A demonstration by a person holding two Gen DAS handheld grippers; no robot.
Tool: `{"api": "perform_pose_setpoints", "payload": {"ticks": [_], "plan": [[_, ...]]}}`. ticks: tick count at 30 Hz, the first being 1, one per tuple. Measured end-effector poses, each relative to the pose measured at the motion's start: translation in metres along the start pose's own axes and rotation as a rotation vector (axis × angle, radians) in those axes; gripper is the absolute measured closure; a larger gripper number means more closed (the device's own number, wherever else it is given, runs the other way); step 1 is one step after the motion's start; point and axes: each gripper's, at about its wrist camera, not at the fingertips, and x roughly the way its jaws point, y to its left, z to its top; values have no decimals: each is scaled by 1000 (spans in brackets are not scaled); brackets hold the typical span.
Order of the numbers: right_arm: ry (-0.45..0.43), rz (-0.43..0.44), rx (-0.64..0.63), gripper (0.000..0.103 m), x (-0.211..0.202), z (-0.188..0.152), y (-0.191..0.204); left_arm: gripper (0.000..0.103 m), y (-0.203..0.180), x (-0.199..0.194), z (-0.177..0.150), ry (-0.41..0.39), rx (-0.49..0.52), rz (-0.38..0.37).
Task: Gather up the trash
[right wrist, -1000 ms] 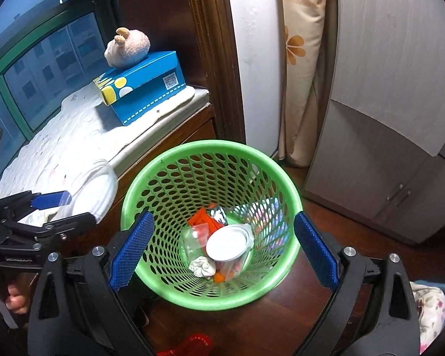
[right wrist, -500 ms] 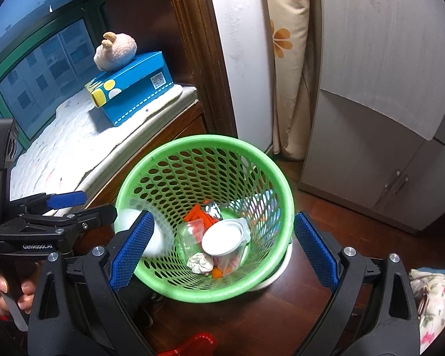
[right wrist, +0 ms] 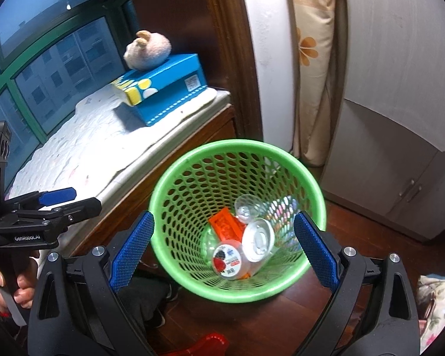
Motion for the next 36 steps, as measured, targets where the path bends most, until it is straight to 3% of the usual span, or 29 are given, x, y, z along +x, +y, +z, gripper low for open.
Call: {"api": "perform_pose_setpoints", "payload": {"ticks": [24,36], "plan": [[4,215,-135,9,-4,16,142,9,138,-140,-61,-186,-290,275],[-10,256,-210,9,-13,9,202,9,174,-194,-108,-249,-382,416]]}}
